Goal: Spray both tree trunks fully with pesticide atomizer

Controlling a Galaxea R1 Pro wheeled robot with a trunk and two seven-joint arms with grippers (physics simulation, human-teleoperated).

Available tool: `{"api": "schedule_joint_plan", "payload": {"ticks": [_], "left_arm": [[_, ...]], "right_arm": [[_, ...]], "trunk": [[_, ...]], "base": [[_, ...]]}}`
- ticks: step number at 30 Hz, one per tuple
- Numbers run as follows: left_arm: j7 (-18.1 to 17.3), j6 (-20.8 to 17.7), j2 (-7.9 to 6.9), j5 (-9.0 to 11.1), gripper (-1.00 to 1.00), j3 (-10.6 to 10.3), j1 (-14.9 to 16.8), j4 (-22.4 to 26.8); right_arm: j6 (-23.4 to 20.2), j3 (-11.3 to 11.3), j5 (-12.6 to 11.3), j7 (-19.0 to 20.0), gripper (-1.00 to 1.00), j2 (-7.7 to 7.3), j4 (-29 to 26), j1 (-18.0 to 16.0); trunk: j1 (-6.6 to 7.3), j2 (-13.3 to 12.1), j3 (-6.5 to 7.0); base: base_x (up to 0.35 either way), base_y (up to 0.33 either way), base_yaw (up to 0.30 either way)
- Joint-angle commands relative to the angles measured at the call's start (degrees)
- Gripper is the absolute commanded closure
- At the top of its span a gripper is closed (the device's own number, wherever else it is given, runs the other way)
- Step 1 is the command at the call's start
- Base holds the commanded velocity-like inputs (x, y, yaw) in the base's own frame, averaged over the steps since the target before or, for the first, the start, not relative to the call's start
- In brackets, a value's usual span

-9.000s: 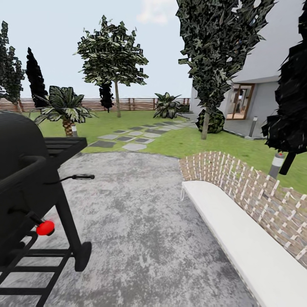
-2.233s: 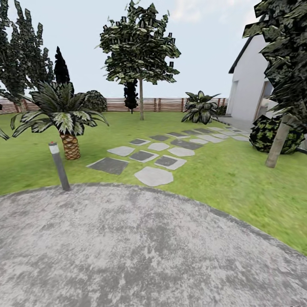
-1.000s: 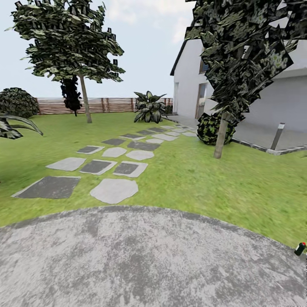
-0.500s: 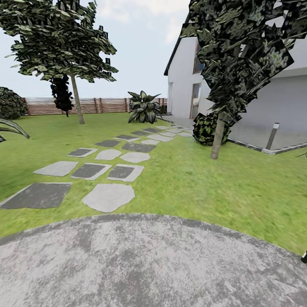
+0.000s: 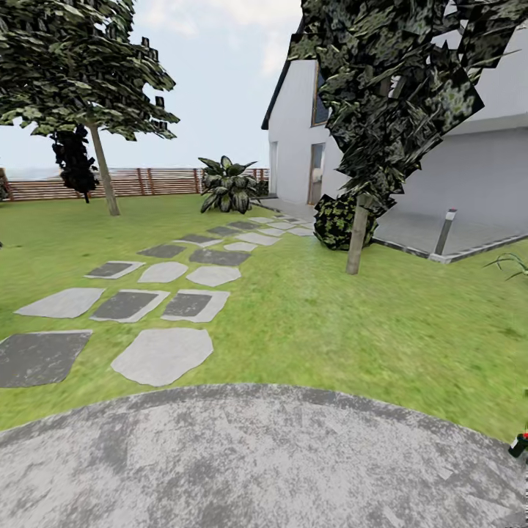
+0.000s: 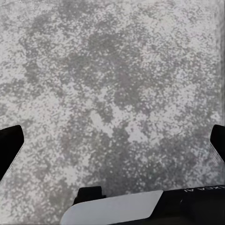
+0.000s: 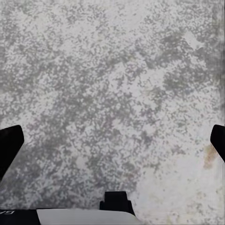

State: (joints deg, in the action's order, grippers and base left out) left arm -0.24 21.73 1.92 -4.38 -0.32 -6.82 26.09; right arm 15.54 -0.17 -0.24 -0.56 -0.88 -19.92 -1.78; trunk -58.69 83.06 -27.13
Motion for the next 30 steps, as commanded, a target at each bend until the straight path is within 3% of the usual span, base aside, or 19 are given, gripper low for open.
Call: {"api": "schedule_joint_plan", "payload": {"ticks": [1,30], "left_arm": [[-0.02,0.07,0.02,-0.45,-1.00,0.14,-0.03,0.10],[-0.03,0.07,0.02,-0.45,-1.00,0.14,-0.03,0.10]], "right_arm": [[0.19,-0.01,-0.02,-0.06,-1.00,0.01,0.06,-0.03],[0.19,0.00,-0.02,-0.06,-1.00,0.01,0.06,-0.02]], "trunk": [[-0.04,0.02,-0.05],[-0.04,0.02,-0.05]], "base": [[0.350,0.036,-0.290],[0.350,0.117,-0.299]]}}
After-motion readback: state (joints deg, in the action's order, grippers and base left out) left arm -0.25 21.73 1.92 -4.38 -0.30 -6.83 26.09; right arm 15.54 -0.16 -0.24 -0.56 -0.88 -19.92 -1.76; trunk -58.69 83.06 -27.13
